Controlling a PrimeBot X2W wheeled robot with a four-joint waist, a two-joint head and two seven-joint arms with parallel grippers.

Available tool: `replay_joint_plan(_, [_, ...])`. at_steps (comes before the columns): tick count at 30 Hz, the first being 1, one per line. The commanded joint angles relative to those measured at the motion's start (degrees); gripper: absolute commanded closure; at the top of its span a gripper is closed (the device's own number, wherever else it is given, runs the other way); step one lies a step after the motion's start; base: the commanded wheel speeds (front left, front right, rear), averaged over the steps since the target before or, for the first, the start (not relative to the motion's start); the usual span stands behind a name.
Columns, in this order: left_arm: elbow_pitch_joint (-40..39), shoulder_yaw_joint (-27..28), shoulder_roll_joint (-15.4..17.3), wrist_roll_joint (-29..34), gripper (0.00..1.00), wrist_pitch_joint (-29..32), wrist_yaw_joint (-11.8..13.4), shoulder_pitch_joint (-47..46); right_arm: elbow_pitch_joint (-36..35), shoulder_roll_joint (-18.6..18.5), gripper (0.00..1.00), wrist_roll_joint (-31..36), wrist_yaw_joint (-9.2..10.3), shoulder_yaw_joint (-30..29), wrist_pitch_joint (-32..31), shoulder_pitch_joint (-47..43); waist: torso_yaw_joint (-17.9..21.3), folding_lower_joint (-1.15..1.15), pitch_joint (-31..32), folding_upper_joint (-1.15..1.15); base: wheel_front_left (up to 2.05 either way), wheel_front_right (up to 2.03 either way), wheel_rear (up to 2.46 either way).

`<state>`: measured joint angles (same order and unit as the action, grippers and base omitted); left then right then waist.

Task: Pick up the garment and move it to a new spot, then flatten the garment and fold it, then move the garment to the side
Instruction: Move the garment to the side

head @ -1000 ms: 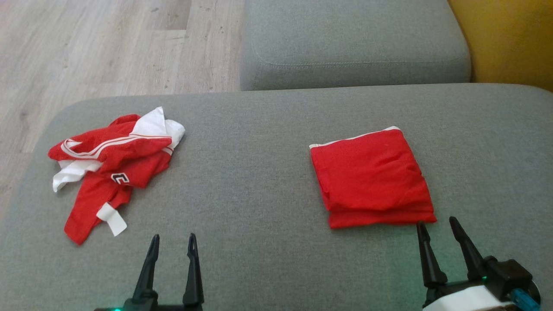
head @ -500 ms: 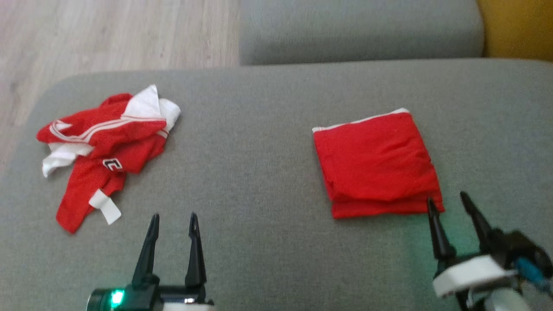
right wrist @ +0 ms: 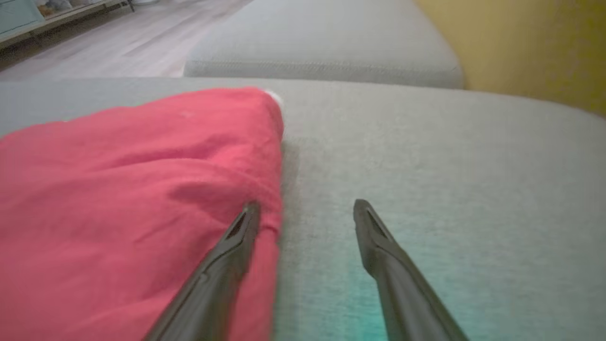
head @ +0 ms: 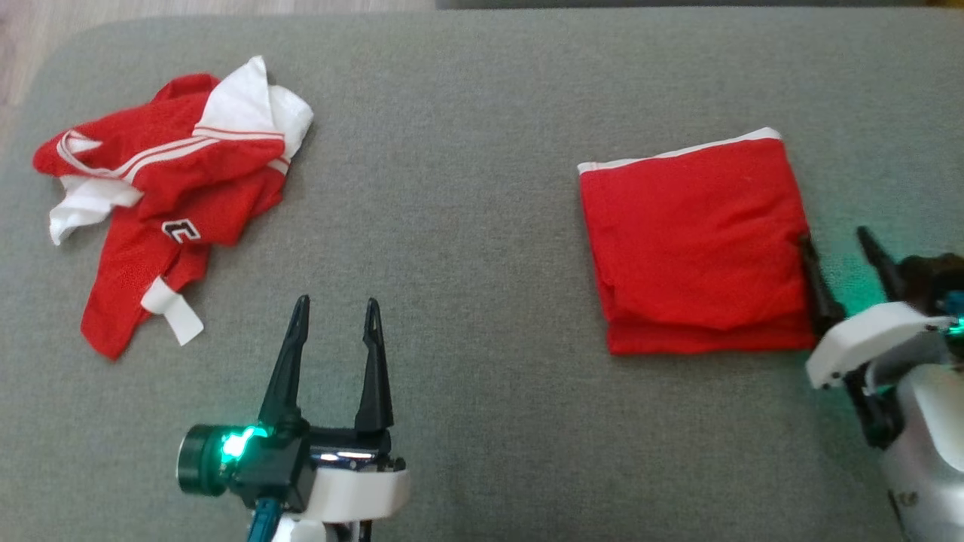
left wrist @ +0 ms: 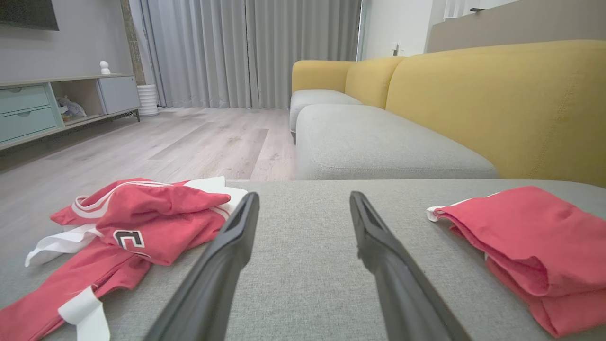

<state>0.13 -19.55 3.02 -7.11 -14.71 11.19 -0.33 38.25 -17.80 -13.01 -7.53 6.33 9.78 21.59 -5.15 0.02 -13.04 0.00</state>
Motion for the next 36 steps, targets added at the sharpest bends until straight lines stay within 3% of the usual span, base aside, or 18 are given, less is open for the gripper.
replay_joint_plan(1, [-1.64,1.09,-0.14,-0.34,0.0,-0.29,0.62,-1.84,-0.28,-0.67,0.0,-2.82,0.04,3.09,-0.76,0.89,-0.48,-0.02,-0.85,0.0,0.0,0.0,0.0])
replay_joint_plan(3, [-1.43,0.76,-0.14,-0.59,0.0,-0.29,0.89,-2.21,0.86,-0.88,0.05,-6.78,0.04,6.22,-2.46,1.57,-0.38,-0.02,-1.15,0.0,0.0,0.0,0.0])
replay_joint_plan(6, [-1.08,0.53,-0.14,-0.54,0.0,-0.29,1.01,-2.64,2.1,-1.69,1.0,-11.69,0.04,10.12,-4.65,2.43,0.24,-0.02,-1.5,0.0,0.0,0.0,0.0])
replay_joint_plan(13, [-1.19,0.73,-0.14,0.13,0.0,-0.29,0.65,-3.74,2.85,-6.05,1.0,-17.34,0.04,13.79,-3.83,5.32,3.44,-0.02,-2.6,0.0,0.0,0.0,0.0])
replay_joint_plan(20, [-2.22,0.74,-0.14,0.45,0.0,-0.29,-0.26,-6.12,1.52,-16.27,1.0,-16.84,0.04,14.27,-2.92,8.37,7.99,-0.02,-6.3,0.0,0.0,0.0,0.0])
replay_joint_plan(29, [-3.67,0.42,-0.14,2.57,0.0,-0.29,-1.31,-10.26,0.77,-26.83,1.0,-17.0,0.04,9.45,-4.23,12.03,11.57,-0.02,-11.92,0.0,0.0,0.0,0.0])
replay_joint_plan(36, [-3.29,0.44,-0.14,4.14,0.0,-0.29,-2.77,-12.5,0.93,-30.84,1.0,-13.85,0.04,3.2,-4.54,14.13,12.19,-0.02,-15.5,0.0,0.0,0.0,0.0])
